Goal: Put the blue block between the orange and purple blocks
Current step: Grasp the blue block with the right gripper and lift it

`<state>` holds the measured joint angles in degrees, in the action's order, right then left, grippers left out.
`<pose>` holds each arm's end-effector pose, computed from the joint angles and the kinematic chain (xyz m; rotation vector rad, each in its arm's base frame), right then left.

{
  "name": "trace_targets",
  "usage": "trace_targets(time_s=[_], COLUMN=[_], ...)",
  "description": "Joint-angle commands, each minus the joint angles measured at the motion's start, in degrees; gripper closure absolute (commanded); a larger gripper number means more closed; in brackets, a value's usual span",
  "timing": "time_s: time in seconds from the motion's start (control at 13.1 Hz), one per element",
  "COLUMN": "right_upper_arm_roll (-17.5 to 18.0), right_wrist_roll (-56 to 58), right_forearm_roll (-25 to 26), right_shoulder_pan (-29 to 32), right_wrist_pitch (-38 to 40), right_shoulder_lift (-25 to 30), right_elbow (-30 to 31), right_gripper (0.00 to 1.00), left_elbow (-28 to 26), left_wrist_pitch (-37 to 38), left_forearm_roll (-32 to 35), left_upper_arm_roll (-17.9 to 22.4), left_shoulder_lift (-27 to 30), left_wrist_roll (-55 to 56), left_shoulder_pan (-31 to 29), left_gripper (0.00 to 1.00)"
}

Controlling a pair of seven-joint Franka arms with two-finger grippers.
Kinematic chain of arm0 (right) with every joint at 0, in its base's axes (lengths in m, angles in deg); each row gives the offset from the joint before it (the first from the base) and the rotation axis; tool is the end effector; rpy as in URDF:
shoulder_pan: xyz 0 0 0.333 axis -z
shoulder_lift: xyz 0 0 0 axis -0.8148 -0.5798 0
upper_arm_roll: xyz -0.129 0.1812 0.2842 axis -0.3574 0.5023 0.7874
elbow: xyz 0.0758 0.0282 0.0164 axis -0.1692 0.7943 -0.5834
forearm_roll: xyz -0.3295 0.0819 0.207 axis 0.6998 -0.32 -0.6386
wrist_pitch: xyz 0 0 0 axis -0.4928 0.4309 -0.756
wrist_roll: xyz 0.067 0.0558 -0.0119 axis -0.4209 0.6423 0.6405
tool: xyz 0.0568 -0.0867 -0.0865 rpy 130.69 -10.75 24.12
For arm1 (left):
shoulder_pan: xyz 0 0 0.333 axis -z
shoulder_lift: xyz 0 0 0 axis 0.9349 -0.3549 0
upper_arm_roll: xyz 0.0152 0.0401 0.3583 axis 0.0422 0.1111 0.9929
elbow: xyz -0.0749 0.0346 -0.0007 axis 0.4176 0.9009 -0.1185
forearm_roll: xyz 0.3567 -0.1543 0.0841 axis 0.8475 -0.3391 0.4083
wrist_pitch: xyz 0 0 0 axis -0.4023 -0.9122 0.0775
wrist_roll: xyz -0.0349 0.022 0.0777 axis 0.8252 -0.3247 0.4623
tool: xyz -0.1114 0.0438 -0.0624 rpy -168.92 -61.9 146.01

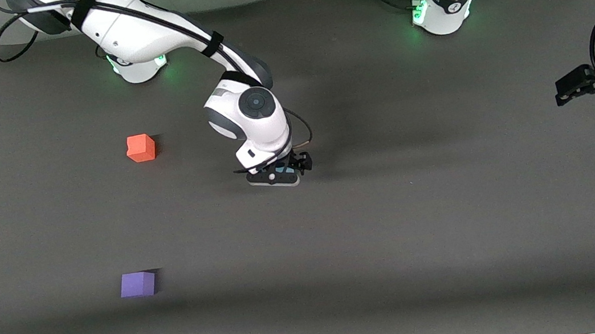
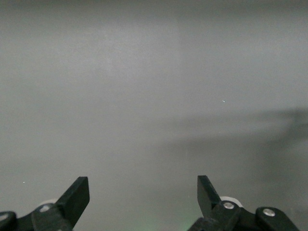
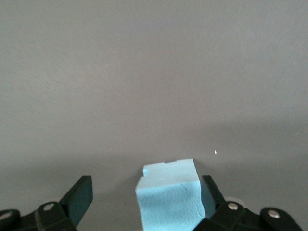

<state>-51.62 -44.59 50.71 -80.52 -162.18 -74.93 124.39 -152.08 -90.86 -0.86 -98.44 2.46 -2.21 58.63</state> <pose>0.5139 0.4758 0.2290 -3.1008 0.3302 -0.1138 0.5797 -0.0098 0.6292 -3.1246 0.1342 0.0746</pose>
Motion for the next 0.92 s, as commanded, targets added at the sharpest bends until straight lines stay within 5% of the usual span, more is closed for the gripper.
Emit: trace_targets(time_s=[0.0, 0.15, 0.31, 0.38, 0.46, 0.54, 0.69, 0.84], right_upper_arm_roll=[-0.2, -0.3, -0.3, -0.3, -0.3, -0.3, -0.5, -0.7], right_wrist_roll=[-4.4, -6.3, -6.9, -6.9, -7.0, -7.0, -6.9, -5.8], right_forearm_roll=[2.6, 6.4, 6.8, 7.4, 8.7, 8.7, 8.7, 8.3], right_shoulder_pan=[-1.8, -1.8, -1.9, -1.9, -1.9, -1.9, -1.7, -0.6], right_wrist_pitch=[-1.5, -1.6, -1.6, -1.6, -1.5, -1.4, -0.7, 1.9], right_shoulder_lift=[0.2, 0.2, 0.2, 0.2, 0.2, 0.4, 1.5, 4.4], right_elbow=[2.2, 4.5, 5.1, 5.7, 5.8, 5.8, 5.8, 5.8], right_gripper=[0.00, 0.00, 0.01, 0.13, 0.48, 0.70, 0.86, 0.86], left_elbow=[-4.7, -4.7, -4.1, -3.6, -3.6, -3.6, -3.6, -3.6], left_wrist_pitch=[-2.6, -2.6, -2.2, -2.1, -2.2, -2.2, -1.8, -1.4], left_forearm_roll=[0.8, 0.8, 0.5, -0.1, -0.4, -0.5, -0.4, -0.5], left_upper_arm_roll=[5.2, 11.2, 11.7, 11.6, 11.6, 11.6, 11.5, 11.4], left_shoulder_lift=[3.7, 4.2, 3.6, 3.2, 3.1, 3.1, 3.1, 3.1], left_wrist_roll=[-0.9, -0.9, -0.8, -0.3, 0.0, 0.1, 0.2, 0.1], left_shoulder_pan=[5.4, 11.8, 12.0, 11.9, 11.8, 11.9, 12.0, 12.2], left_gripper=[0.00, 0.00, 0.00, 0.00, 0.00, 0.00, 0.00, 0.00])
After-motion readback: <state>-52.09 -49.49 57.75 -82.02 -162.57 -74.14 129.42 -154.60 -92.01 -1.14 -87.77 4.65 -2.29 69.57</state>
